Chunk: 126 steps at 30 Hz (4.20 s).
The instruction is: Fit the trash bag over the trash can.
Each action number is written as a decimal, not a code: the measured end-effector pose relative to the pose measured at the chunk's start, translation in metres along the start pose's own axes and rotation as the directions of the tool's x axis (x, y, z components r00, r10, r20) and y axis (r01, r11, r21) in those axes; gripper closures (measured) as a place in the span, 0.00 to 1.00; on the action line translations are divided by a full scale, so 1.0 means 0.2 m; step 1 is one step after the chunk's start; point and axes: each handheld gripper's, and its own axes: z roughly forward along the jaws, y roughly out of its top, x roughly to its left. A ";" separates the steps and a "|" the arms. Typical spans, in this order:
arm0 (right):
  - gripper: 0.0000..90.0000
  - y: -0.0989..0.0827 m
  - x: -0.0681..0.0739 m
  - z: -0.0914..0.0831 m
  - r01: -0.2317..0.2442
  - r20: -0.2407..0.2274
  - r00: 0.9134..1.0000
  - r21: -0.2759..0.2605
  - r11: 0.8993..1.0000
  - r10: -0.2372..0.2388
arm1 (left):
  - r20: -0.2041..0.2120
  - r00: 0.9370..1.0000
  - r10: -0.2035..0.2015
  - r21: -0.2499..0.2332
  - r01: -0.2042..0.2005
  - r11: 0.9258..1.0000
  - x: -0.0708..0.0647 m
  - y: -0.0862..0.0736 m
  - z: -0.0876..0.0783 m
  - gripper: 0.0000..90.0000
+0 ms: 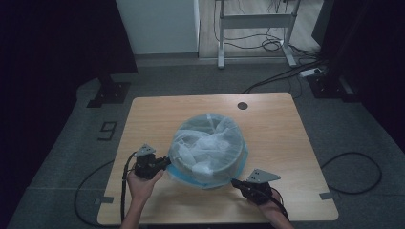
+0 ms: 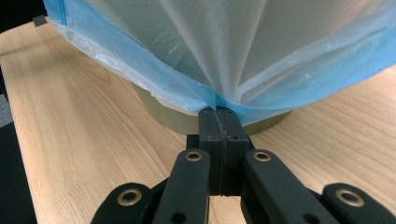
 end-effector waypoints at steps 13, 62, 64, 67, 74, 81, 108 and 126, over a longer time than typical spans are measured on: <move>0.65 0.19 -0.19 -0.23 -0.022 0.119 0.992 -0.216 0.976 0.048 | 0.000 1.000 -0.017 -0.027 0.017 0.999 0.01 0.00 0.00 0.95; 0.55 0.13 -0.38 -0.02 -0.222 0.052 0.972 -0.145 0.964 0.231 | 0.004 1.000 -0.015 -0.043 0.015 0.999 0.01 0.00 0.01 0.95; 0.58 0.12 -0.38 -0.01 -0.237 0.036 0.969 -0.133 0.962 0.244 | 0.004 1.000 -0.015 -0.043 0.015 0.999 0.01 0.00 0.01 0.95; 0.65 0.10 -0.37 0.00 -0.256 0.005 0.966 -0.122 0.959 0.259 | 0.004 1.000 -0.014 -0.043 0.014 0.999 0.01 0.00 0.01 0.95; 0.78 0.10 -0.34 0.01 -0.265 -0.032 0.964 -0.110 0.958 0.263 | 0.003 1.000 -0.015 -0.046 0.015 0.999 0.01 0.00 0.01 0.95; 0.85 0.13 -0.26 0.00 -0.113 0.029 0.993 -0.107 0.988 0.116 | 0.008 1.000 -0.027 -0.039 0.027 0.999 0.02 -0.03 0.03 0.96; 0.64 0.04 -0.17 -0.08 -0.067 0.045 0.996 -0.144 0.987 0.074 | -0.012 1.000 0.003 0.031 -0.002 1.000 -0.02 -0.05 0.10 0.95; 0.57 0.06 -0.01 -0.09 -0.007 -0.030 1.000 -0.168 0.986 0.002 | -0.002 1.000 -0.002 0.022 0.002 1.000 -0.03 -0.05 0.10 0.95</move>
